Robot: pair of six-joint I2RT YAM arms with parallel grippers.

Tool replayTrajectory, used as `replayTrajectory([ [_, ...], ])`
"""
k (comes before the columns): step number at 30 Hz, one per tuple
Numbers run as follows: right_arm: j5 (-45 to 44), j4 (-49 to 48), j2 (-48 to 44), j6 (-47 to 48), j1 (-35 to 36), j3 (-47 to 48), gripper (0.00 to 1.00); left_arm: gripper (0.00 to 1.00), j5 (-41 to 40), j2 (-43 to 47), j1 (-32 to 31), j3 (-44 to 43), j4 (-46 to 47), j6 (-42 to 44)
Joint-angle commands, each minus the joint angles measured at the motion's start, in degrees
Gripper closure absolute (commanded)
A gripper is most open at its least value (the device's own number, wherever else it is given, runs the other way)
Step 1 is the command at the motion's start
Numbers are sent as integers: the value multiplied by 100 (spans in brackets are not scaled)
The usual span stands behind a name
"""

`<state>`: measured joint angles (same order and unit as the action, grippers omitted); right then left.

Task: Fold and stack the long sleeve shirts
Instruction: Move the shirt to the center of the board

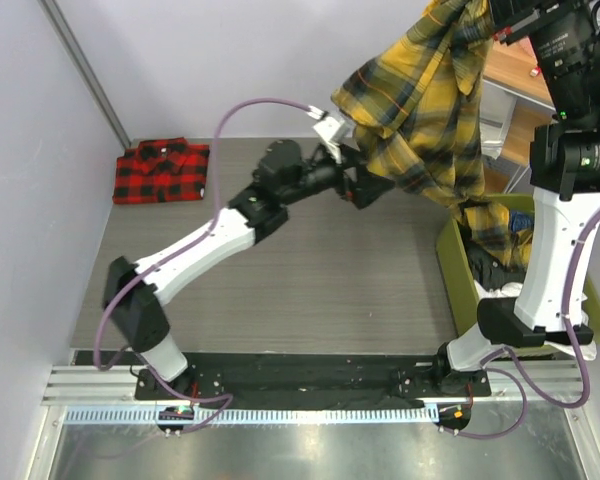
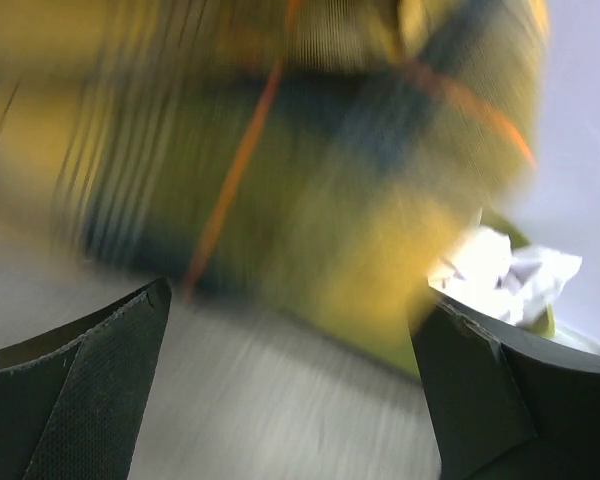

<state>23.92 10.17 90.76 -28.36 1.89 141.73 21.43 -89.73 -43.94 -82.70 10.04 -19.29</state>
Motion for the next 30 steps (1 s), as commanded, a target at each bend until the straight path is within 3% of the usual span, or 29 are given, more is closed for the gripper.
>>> replayTrajectory([
  [1, -98, -982, -357, -468, 48, -58, 99, 0, -429, -973, -903, -1473, 1394, 346],
  [4, -125, -1263, -305, -741, 83, -5, 99, 0, -648, -1870, -1116, -2466, 1597, 59],
  [6, -151, -1429, -305, -829, 101, -5, 99, 13, -1068, -2388, -1134, -3004, 1554, -74],
  [7, -151, -1474, -322, -838, 101, -5, 99, 23, -1193, -2513, -1099, -3433, 1510, -92],
  [8, -151, -1509, -340, -812, 110, -5, 99, 43, -1263, -2575, -1047, -3585, 1527, -119],
  [10, -239, -1527, -418, -663, 118, -75, 99, 67, -1063, -2567, -784, -3875, 1510, -163],
  [11, -239, -1545, -445, -601, 101, -119, 99, 98, -1053, -2514, -687, -4077, 1405, -267],
  [15, -309, -1746, -603, -434, 110, -750, 99, 100, -1036, -1926, -186, -4219, 1466, -146],
  [21, -265, -2089, -262, -671, 311, -867, 99, 100, -992, -1354, 641, -5070, 957, 12],
  [25, -178, -2309, 336, -627, 1031, -384, 99, 100, -1132, -1222, 1018, -5606, 841, 223],
  [30, -282, -2573, 933, 206, 2086, -172, 99, 100, -1159, -1100, 1195, -6004, 666, 504],
])
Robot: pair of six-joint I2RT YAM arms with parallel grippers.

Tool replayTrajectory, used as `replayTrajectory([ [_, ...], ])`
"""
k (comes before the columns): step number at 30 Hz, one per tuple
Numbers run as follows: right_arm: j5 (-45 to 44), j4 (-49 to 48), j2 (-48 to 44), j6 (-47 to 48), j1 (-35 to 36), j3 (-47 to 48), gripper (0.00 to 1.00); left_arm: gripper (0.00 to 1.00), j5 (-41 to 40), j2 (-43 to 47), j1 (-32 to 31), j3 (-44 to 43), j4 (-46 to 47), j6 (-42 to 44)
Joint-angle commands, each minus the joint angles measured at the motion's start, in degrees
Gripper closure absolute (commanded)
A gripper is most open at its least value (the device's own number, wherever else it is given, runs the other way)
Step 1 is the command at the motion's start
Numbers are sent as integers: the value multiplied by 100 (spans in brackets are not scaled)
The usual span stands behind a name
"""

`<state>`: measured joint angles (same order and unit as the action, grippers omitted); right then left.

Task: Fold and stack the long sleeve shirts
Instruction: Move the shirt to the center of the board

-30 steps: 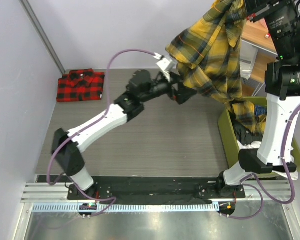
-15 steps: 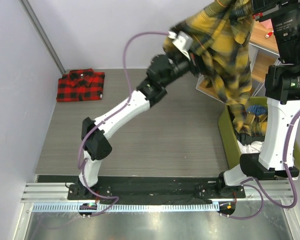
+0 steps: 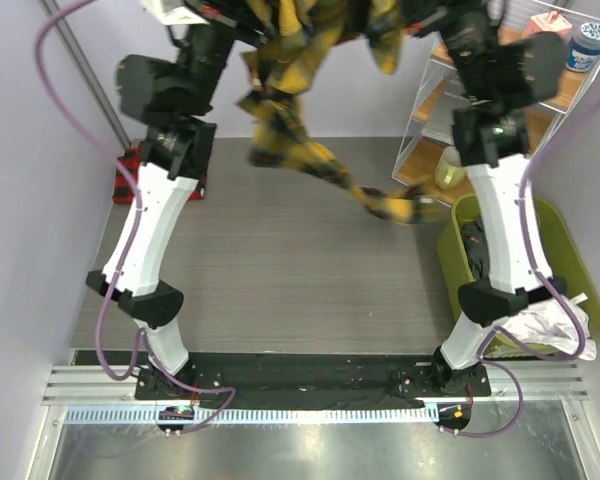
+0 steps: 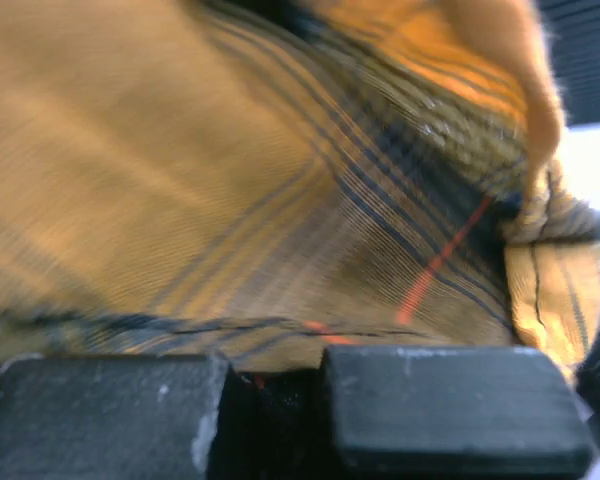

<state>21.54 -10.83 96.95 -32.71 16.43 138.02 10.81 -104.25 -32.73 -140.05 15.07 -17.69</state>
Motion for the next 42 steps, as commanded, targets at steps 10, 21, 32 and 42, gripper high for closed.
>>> replayTrajectory([
  [10, -845, -771, 221, 1538, 1100, -757, 99, 100, 236, 1116, 776, 1426, -145, -6],
  [21, -414, -17, -878, 1706, 1108, -3612, 99, 100, 1564, 2565, 1366, 4593, -748, -42],
  [32, 484, 4540, -2065, 3990, 898, -6111, 1, 0, 2558, 4606, 2023, 7483, -6509, 4457],
  [42, 772, 5741, -952, 4915, 370, -5567, 0, 0, 2198, 3966, 2148, 7720, -8033, 5315],
])
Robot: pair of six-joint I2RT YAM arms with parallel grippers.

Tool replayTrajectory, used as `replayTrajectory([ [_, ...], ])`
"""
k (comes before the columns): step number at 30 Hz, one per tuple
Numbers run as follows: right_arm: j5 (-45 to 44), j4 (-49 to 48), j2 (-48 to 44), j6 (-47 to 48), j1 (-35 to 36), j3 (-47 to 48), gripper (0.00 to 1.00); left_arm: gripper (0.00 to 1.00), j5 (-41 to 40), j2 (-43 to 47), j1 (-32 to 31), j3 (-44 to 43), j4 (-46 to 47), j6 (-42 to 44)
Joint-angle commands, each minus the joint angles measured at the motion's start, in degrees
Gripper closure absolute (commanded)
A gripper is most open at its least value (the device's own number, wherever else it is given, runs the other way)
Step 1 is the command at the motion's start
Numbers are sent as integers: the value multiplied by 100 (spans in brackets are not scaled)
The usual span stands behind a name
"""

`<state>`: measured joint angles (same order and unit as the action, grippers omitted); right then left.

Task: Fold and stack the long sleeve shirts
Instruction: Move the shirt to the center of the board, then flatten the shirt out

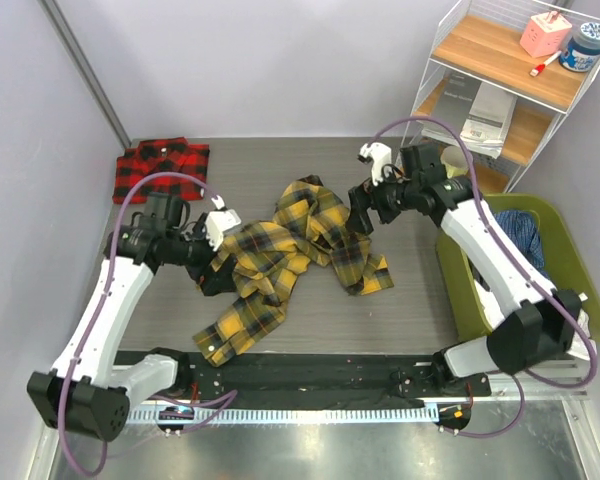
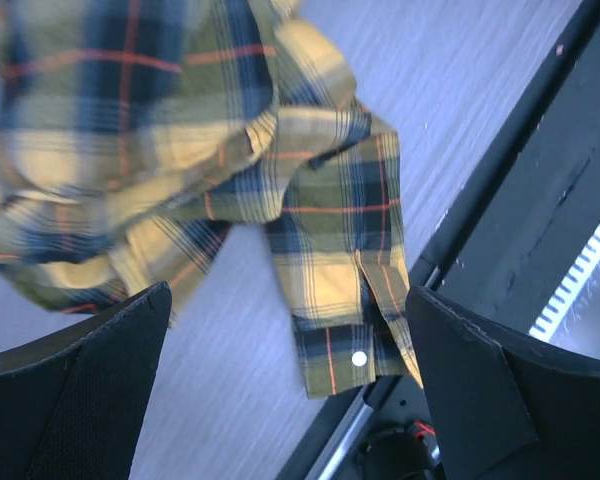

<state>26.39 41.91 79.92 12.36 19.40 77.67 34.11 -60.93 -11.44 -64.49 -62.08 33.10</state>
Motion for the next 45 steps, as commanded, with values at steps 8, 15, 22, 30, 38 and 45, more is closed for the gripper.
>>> replayTrajectory([
  [8, 165, 555, 1930, 92, 82, 399, 0, 0, -966, -1640, -304, -37, 1215, -1016],
  [15, 103, 529, 1887, -93, 55, -295, 0, 0, -1740, -2029, -920, 137, 1445, -1113],
  [22, 41, -209, 2089, -594, 47, -911, 29, 0, -2584, -2334, -1817, 745, 2139, -1385],
  [30, 1166, -139, 650, -586, -1183, -868, 99, 58, -2288, -2863, -713, -352, 2219, -1105],
  [38, 1536, -734, -1020, -1779, -1562, -313, 99, 69, -1399, -3277, 63, -1619, 1710, -385],
  [45, 1237, -1255, -1689, -2615, -1562, -332, 99, 0, -387, -2118, 142, -470, 1014, 397],
])
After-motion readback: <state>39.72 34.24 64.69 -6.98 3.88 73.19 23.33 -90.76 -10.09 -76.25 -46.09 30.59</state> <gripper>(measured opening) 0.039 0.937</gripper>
